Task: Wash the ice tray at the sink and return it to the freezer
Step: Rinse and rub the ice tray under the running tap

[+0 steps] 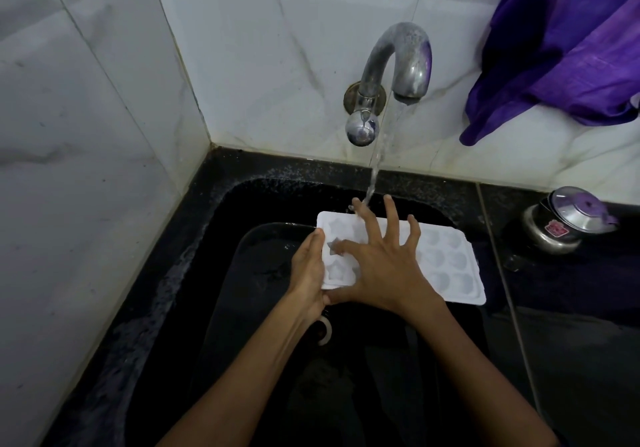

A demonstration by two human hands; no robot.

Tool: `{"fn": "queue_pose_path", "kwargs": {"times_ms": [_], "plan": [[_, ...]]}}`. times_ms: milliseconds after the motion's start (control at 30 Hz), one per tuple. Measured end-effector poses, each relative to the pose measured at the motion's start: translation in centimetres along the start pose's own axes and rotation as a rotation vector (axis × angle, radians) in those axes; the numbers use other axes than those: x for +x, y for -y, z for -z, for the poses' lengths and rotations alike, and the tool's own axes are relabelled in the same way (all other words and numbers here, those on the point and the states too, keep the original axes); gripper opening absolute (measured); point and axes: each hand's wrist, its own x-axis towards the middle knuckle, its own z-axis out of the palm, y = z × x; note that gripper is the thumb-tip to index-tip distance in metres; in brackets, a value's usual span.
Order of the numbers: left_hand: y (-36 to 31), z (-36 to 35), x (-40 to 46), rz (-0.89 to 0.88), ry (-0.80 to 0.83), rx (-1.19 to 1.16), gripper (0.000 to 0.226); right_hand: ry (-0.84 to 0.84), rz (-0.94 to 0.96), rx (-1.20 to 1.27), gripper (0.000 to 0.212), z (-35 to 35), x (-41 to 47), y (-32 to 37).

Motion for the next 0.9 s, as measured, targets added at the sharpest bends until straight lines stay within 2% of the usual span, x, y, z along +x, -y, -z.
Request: {"fn": "queue_pose_path", "kwargs": {"times_ms": [67,167,300,400,467,533,633,700,900], "plan": [[0.0,0.1,0.0,-0.006,-0.004,-0.001,0.033,-0.073,0.006,0.007,0.083,0.2,-0.1,0.3],[0.1,0.2,-0.3,0.010,-0.027,-0.002,0.033,0.079,0.022,0.017,0.071,0.3,0.1,0.4],[-0.2,0.5,-0.3,0.005,-0.035,-0.014,0.036,0.138,-0.019,0.092,0.077,0.2,-0.2,0.6],[-0.2,0.4,-0.2,0.029,-0.050,-0.007,0.037,0.145,-0.010,0.062,0.078,0.5,-0.2,0.7],[-0.2,0.4,-0.1,0.043,-0.059,-0.009,0.037,0.080,-0.003,0.077,0.075,0.3,-0.1,0.7],[-0.4,0.3,0.2,0.029,-0.059,-0.029,0.038,-0.081,-0.016,0.153,0.068,-0.4,-0.7,0.9],[-0.9,0.2,0.6,-0.005,-0.068,-0.069,0.038,-0.292,-0.029,0.169,0.043,-1.4,-1.6,1.1],[-1.0,0.1,0.6,-0.015,-0.072,-0.080,0.033,-0.330,-0.034,0.119,0.034,-1.6,-1.9,1.5],[-0.9,-0.2,0.5,0.002,-0.081,-0.086,0.026,-0.337,-0.025,-0.016,0.039,-2.4,-1.5,2.1]]}}
